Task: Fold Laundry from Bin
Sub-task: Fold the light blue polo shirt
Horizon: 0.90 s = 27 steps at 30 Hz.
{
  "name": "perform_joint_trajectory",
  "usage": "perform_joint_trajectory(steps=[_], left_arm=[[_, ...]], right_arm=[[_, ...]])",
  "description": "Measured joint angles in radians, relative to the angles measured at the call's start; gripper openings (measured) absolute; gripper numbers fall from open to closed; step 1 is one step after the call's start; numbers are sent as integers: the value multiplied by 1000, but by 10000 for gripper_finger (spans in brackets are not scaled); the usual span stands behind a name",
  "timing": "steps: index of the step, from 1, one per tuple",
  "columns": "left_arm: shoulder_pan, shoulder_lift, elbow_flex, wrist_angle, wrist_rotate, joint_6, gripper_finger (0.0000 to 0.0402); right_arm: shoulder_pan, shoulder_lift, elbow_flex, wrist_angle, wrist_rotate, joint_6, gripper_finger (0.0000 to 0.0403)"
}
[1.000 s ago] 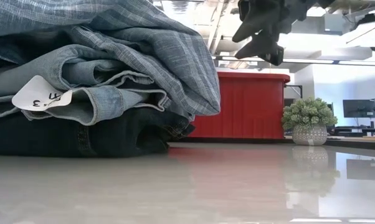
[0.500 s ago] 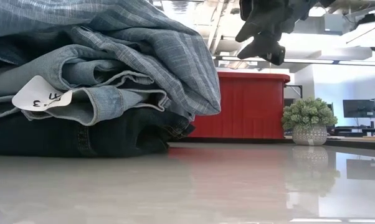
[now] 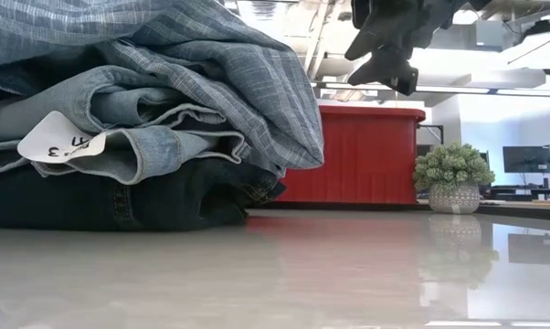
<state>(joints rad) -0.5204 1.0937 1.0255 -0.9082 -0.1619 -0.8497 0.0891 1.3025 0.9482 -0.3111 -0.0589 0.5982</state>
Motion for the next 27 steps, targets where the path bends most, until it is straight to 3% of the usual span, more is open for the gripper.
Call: perform_joint_trajectory(steps=[5, 13, 16, 22, 25, 27], left_arm=[[6, -42, 117, -195, 6, 18, 1], [6, -88, 350, -656, -172, 17, 0], [7, -110, 364, -653, -245, 63, 10], [62, -127, 352, -663, -258, 122, 72], [88, -130, 362, -651, -267, 44, 111], [95, -133, 381, -535, -296, 0, 135]], right_arm=[[21, 1, 0, 67, 0, 2, 196], [92, 78, 1, 317, 1, -151, 196], [96, 131, 1, 368, 1, -149, 195], [92, 223, 1, 443, 3, -128, 195], [98, 227, 0, 429, 3, -128, 195], [103, 222, 0, 428, 6, -132, 195]])
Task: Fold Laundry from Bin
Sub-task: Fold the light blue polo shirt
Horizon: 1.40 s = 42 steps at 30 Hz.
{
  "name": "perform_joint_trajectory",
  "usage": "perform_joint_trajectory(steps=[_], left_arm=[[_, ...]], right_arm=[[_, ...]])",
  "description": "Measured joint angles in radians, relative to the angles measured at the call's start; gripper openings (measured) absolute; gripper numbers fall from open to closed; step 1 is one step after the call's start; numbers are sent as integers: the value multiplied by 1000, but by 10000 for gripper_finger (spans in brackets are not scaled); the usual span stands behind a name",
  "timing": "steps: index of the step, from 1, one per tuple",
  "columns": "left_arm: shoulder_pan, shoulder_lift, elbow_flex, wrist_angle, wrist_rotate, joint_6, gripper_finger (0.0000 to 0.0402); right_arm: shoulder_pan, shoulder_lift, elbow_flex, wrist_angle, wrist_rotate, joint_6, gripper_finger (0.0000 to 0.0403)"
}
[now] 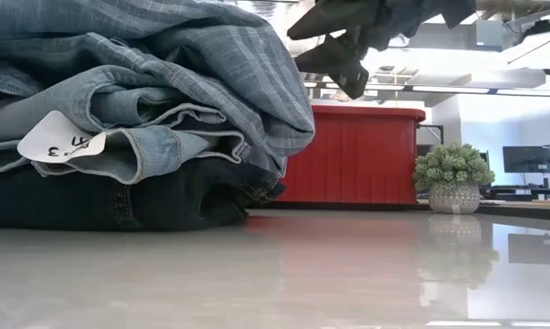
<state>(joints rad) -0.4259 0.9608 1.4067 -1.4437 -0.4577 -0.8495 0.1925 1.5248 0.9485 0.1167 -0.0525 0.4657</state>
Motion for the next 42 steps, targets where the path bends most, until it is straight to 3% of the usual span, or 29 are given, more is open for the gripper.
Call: perform_joint_trajectory(steps=[4, 7, 10, 16, 24, 32, 37, 40, 42], left_arm=[[-47, 25, -11, 478, 20, 178, 168], [-111, 119, -34, 655, 98, 335, 171], [-149, 239, -40, 599, 177, 378, 167], [-263, 404, -38, 440, 264, 287, 156], [-340, 512, -37, 418, 210, 124, 149], [-366, 600, -38, 277, 43, -4, 149], [-373, 630, -37, 171, 29, -23, 147], [-371, 630, -37, 81, 31, -40, 127], [-366, 632, -37, 42, 37, -55, 91]], right_arm=[[2, -6, 0, -15, 2, -3, 195], [-12, -6, 0, -17, 3, 0, 195], [-25, -6, 0, -17, 6, 25, 195], [-24, -6, 0, -20, 5, 32, 195], [-29, -6, 0, -20, 2, 32, 195], [-40, -7, 0, -36, 1, 26, 195], [-40, -7, 0, -39, 0, 23, 195], [-40, -7, 0, -51, -1, 23, 195], [-40, -7, 0, -58, -1, 23, 195]])
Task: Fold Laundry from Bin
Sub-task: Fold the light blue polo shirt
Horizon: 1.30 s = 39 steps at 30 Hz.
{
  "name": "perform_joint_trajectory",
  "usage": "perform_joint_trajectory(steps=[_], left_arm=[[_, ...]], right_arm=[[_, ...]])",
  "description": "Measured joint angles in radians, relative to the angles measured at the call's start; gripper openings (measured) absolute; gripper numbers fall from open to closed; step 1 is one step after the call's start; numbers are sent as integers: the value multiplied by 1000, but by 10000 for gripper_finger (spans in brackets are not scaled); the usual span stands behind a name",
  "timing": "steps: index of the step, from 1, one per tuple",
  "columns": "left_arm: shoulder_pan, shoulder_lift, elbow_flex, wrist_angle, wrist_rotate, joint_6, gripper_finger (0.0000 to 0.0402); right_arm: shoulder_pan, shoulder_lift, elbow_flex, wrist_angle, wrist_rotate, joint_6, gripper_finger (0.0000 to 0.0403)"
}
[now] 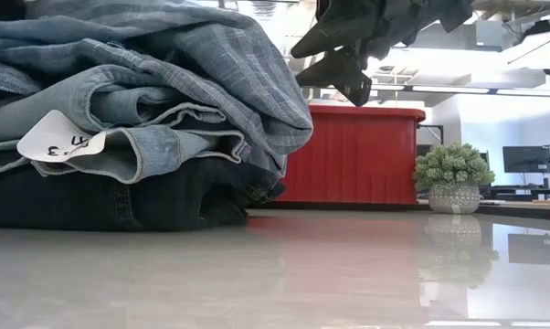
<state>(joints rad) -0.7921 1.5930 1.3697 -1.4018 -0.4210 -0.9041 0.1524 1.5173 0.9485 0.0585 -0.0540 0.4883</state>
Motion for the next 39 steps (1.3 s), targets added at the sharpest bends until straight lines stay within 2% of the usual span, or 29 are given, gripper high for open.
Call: perform_joint_trajectory(steps=[2, 4, 10, 20, 24, 27, 35, 39], left_arm=[[0, 1, 0, -27, 25, 3, 39], [0, -2, 0, -48, 46, 9, 12], [0, -50, 17, -170, 40, -37, 0], [35, -249, 30, -171, -94, -153, 0], [77, -305, 28, -170, -89, -117, 0], [104, -344, -6, -169, -1, -69, 0], [100, -375, -129, -131, 337, -72, 0], [75, -369, -168, -55, 436, -60, 0]], right_arm=[[0, 0, 0, -1, 0, -1, 195], [0, 0, 0, 0, 0, -3, 195], [1, 0, 0, 0, 0, -26, 195], [55, 26, 0, 17, -8, -106, 195], [56, 63, 0, 70, -5, -165, 195], [53, 92, 0, 111, -4, -209, 195], [48, 107, 0, 86, 0, -248, 195], [48, 105, 9, 67, 0, -277, 195]])
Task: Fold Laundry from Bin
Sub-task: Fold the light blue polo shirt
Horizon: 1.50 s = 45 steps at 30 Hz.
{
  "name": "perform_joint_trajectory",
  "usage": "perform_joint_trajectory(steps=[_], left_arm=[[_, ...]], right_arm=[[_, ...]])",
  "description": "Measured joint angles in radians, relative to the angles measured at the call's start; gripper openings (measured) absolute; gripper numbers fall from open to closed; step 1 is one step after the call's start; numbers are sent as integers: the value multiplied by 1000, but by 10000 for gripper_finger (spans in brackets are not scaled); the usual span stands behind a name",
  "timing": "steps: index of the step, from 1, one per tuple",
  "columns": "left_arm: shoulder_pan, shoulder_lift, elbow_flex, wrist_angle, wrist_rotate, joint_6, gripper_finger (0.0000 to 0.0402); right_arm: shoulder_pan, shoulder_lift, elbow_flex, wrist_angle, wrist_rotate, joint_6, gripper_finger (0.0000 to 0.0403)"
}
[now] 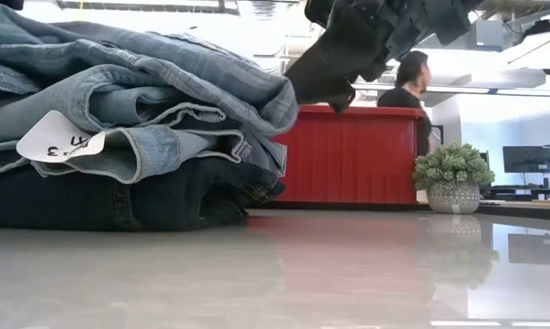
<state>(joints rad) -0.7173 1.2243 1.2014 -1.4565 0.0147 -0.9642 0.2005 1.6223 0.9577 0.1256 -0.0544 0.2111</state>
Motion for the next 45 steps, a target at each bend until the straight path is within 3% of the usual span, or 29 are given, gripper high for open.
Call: perform_joint_trajectory(steps=[9, 17, 22, 27, 28, 32, 39, 42, 45], left_arm=[[-12, -1, -7, 38, 2, -17, 6], [-12, -3, 36, 55, -37, -23, 90], [-7, -19, 194, 84, -316, 26, 127], [4, -71, 325, 44, -759, 79, 132], [24, -89, 326, 26, -802, 82, 132], [176, -135, 258, -57, -775, 130, 133], [329, -221, 56, -43, -501, 158, 133], [353, -235, -40, 33, -483, 181, 133], [355, -247, -97, 93, -537, 302, 133]], right_arm=[[-59, -72, 160, -133, -32, 45, 195], [-137, 16, 188, -95, -48, 48, 195], [-139, 84, 188, 5, -49, 34, 195], [-145, 101, 201, 16, -49, 27, 195], [-145, 101, 205, 15, -49, 22, 195], [-150, 97, 223, 8, -50, 0, 195], [-151, 97, 235, 3, -50, -3, 195], [-151, 97, 235, -11, -50, -3, 195], [-151, 97, 235, -21, -50, -3, 195]])
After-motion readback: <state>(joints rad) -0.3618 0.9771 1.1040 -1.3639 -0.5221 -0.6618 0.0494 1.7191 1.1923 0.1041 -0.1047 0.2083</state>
